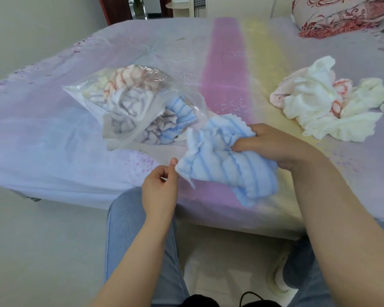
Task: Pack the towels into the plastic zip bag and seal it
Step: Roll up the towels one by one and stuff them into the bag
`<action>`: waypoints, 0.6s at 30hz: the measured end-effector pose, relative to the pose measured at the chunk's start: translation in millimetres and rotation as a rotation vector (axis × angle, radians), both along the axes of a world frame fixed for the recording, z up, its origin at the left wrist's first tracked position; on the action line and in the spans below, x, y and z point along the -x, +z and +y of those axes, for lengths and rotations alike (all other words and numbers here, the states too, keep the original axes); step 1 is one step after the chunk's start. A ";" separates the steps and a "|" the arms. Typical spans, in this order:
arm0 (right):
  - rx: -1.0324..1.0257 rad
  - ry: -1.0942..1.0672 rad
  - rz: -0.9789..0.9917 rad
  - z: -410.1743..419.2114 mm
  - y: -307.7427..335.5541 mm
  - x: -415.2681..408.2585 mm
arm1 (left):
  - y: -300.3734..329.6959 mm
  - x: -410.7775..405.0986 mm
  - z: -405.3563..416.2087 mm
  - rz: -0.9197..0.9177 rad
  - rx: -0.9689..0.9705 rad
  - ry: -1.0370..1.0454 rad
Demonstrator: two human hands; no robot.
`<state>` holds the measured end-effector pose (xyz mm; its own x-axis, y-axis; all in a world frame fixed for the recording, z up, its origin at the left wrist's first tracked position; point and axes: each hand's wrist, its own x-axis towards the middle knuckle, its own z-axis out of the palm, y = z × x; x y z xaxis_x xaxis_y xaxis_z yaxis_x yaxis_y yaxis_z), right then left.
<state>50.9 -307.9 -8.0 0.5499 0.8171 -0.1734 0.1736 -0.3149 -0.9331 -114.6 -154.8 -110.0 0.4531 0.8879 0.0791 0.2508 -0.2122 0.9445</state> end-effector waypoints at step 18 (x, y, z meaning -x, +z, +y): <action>-0.695 -0.751 0.361 117.4 -37.6 26.3 | -2.1 3.3 3.6 0.277 -0.262 -0.107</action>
<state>24.5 -190.5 -45.7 0.9598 0.2753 -0.0542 -0.1633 0.3913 -0.9057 -118.0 -151.3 -112.1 0.5776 0.8008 0.1584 0.4525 -0.4756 0.7544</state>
